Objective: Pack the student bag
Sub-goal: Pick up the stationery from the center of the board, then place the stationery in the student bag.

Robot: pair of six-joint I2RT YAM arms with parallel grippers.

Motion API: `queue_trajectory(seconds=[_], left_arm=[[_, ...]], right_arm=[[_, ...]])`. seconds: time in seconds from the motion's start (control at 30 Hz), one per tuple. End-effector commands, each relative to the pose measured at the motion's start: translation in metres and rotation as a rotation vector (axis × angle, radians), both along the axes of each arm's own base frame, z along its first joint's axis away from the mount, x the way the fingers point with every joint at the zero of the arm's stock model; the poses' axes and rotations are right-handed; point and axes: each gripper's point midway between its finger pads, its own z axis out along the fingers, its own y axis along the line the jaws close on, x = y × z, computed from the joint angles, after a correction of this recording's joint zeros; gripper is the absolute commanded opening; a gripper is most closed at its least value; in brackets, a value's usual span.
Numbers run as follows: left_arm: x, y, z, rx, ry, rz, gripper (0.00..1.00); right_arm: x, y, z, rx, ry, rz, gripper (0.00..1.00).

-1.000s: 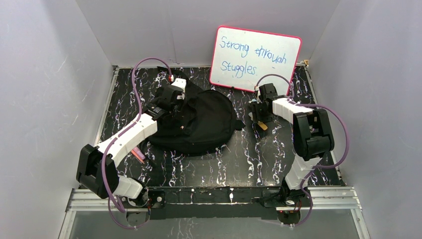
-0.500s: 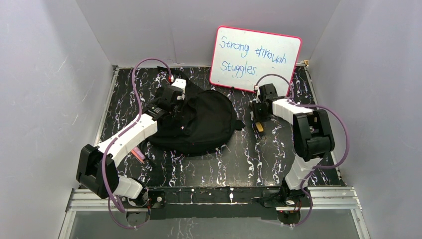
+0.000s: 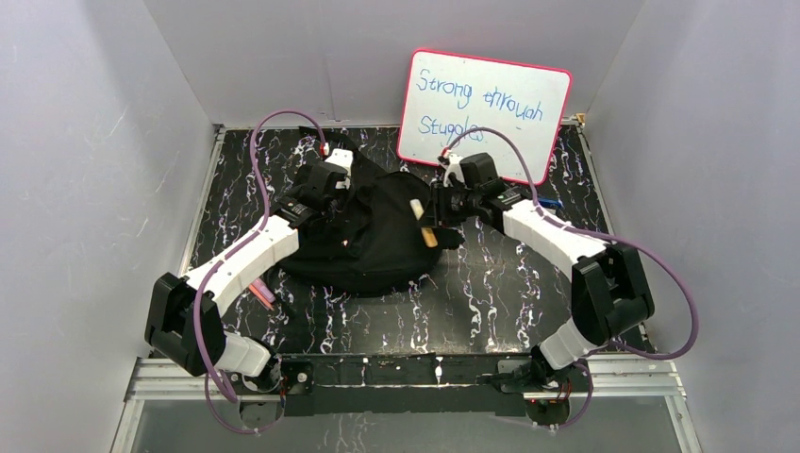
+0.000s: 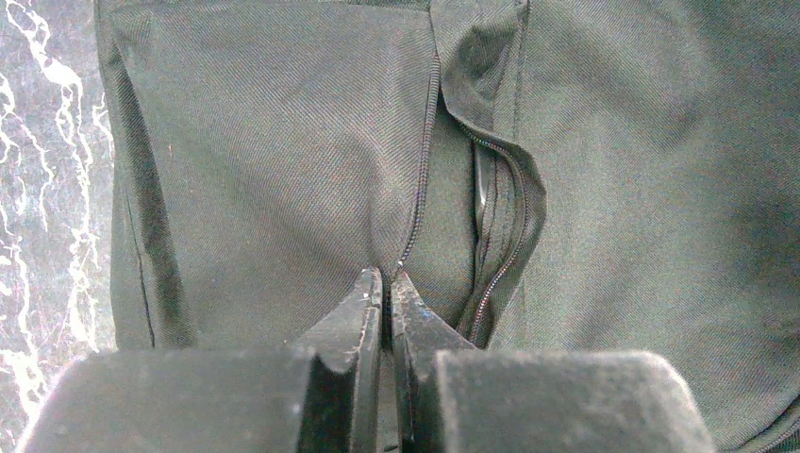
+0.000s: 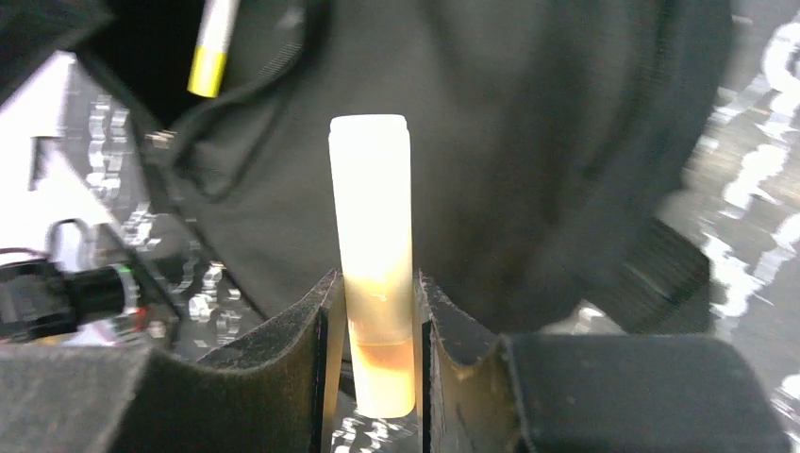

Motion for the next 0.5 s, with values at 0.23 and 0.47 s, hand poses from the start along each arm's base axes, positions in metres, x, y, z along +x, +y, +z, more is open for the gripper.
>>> queue_trajectory(seconds=[0.23, 0.47], left_arm=[[0.002, 0.001, 0.013, -0.024, -0.034, 0.020, 0.00], [0.000, 0.001, 0.014, -0.032, -0.034, 0.019, 0.00]], right_arm=[[-0.022, 0.117, 0.047, 0.270, 0.093, 0.248, 0.20], [-0.020, 0.145, 0.050, 0.350, 0.163, 0.257, 0.16]])
